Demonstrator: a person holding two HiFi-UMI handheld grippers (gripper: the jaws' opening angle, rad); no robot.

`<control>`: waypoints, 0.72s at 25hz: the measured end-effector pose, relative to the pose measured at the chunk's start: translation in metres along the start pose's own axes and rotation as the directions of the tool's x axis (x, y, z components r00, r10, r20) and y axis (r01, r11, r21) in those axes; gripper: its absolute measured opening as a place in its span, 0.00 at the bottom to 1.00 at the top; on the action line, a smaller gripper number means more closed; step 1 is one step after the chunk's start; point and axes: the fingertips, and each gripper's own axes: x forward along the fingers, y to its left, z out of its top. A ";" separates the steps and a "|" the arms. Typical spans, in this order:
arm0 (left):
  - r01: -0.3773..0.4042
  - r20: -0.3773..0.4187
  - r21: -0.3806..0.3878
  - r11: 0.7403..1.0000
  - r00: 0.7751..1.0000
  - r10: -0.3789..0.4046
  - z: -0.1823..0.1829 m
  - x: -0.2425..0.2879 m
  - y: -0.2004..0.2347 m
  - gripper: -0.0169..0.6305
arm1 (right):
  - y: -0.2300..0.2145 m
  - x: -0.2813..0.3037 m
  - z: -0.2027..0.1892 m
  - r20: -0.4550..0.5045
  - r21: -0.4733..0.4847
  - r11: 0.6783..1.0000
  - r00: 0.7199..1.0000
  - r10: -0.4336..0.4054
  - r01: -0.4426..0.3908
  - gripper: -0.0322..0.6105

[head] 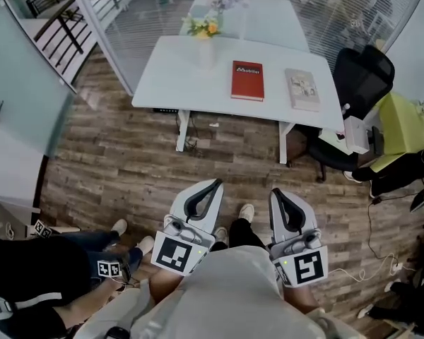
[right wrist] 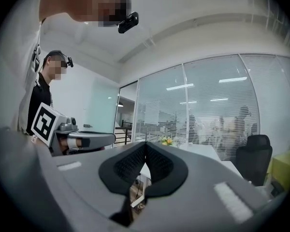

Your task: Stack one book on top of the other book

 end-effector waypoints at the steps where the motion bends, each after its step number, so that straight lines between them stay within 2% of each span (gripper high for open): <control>1: -0.004 -0.001 -0.001 1.000 1.000 0.004 -0.002 0.001 0.003 0.02 | 0.000 0.003 -0.001 -0.001 0.002 1.000 1.000 0.002 -0.002 0.06; 8: -0.018 -0.011 0.000 1.000 1.000 0.018 -0.008 0.022 0.015 0.02 | -0.015 0.023 -0.008 0.000 0.013 1.000 1.000 0.014 -0.014 0.06; 18: -0.006 -0.028 0.004 1.000 1.000 0.006 -0.018 0.117 0.027 0.02 | -0.098 0.068 -0.022 -0.002 0.034 0.999 1.000 0.001 -0.001 0.06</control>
